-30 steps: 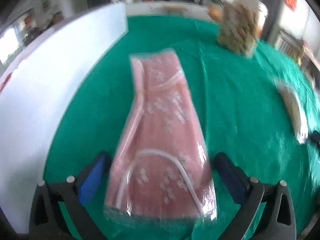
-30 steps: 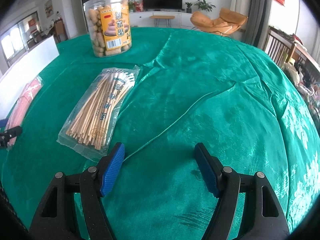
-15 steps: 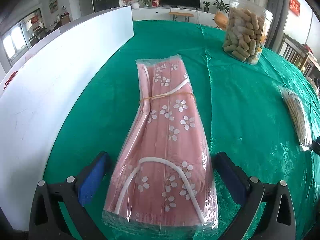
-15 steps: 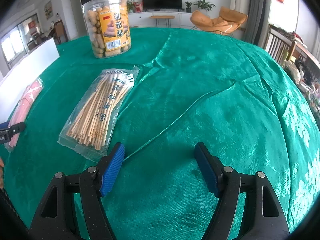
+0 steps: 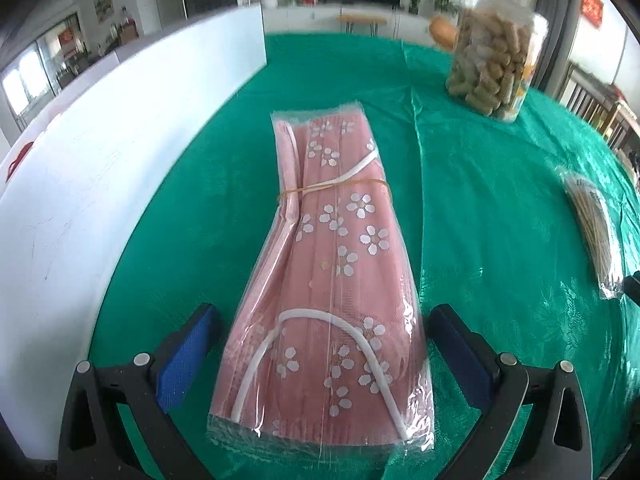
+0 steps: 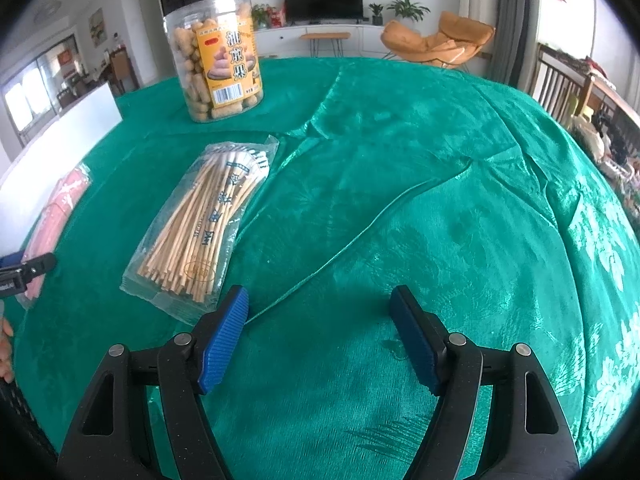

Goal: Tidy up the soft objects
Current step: 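Grasp the pink flower packet with left tool while right tool grasps the swab bag, then carry packet and swab bag into the white box and open both tools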

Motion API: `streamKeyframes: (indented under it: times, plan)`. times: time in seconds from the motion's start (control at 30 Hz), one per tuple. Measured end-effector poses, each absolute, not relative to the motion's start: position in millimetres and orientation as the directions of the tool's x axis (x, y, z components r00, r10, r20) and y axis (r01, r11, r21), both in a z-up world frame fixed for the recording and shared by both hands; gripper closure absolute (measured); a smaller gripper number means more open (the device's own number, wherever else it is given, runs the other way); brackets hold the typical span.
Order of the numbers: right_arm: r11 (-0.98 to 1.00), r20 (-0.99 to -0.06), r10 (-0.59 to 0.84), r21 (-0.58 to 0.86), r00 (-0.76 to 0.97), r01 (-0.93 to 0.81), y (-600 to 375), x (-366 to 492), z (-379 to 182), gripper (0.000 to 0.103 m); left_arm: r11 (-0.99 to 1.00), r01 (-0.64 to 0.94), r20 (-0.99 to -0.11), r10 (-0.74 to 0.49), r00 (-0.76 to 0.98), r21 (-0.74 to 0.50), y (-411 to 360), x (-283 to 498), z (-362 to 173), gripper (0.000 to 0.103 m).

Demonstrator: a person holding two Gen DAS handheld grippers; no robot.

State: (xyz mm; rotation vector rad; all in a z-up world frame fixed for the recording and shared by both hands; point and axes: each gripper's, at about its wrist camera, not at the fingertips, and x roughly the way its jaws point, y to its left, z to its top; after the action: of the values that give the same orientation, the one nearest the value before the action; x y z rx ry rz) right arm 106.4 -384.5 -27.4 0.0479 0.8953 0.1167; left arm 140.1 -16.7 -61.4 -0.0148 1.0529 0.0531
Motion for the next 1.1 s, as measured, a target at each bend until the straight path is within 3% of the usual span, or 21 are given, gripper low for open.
streamKeyframes:
  times: [0.13,0.23,0.37,0.43,0.47,0.5,0.53,0.57,0.73,0.9,1.0,1.1]
  plan:
    - [0.981,-0.754,0.187,0.172,0.629,-0.085,-368,116,13,0.027,0.999,-0.043,-0.870,0.026,0.492,0.006,-16,154,-49,0.000]
    - [0.980,-0.830,0.188,0.126,0.525,-0.151,-325,153,15,0.027,0.998,-0.045,-0.886,0.056,0.461,0.040,-17,164,-53,0.000]
    - [0.991,-0.923,0.029,-0.025,0.384,-0.134,-287,197,-19,0.027,0.998,-0.052,-0.898,0.037,0.439,0.016,-13,167,-60,0.002]
    - [0.992,-0.928,0.044,-0.003,0.371,-0.125,-285,199,-26,0.033,1.000,-0.019,-0.875,0.022,0.483,0.014,-17,161,-54,0.032]
    - [0.991,-0.921,0.040,-0.015,0.387,-0.137,-284,195,-26,0.040,1.000,-0.006,-0.864,0.026,0.502,0.027,-19,157,-51,0.056]
    - [0.989,-0.917,0.039,-0.022,0.397,-0.149,-284,191,-24,0.060,1.000,0.010,-0.858,0.013,0.513,0.022,-20,154,-48,0.064]
    - [0.988,-0.916,0.062,-0.001,0.396,-0.156,-286,187,-23,0.072,1.000,0.016,-0.851,-0.002,0.525,0.008,-19,150,-46,0.069]
    - [0.988,-0.916,0.088,0.032,0.391,-0.148,-290,182,-21,0.074,1.000,0.018,-0.844,-0.022,0.536,-0.015,-16,147,-42,0.075]
    - [0.977,-0.893,0.186,0.123,0.411,-0.174,-286,159,1,0.075,0.987,-0.015,-0.774,-0.116,0.622,-0.161,8,122,-7,0.076]
    - [0.923,-0.822,0.358,0.242,0.443,-0.299,-222,158,57,0.075,0.957,-0.070,-0.693,-0.152,0.705,-0.281,58,105,51,0.076]
    - [0.871,-0.779,0.453,0.283,0.433,-0.402,-168,165,90,0.075,0.947,-0.131,-0.647,-0.096,0.756,-0.293,112,96,95,0.076]
    - [0.802,-0.741,0.538,0.304,0.401,-0.515,-91,169,119,0.075,0.944,-0.236,-0.655,0.030,0.755,-0.229,169,93,115,0.076]
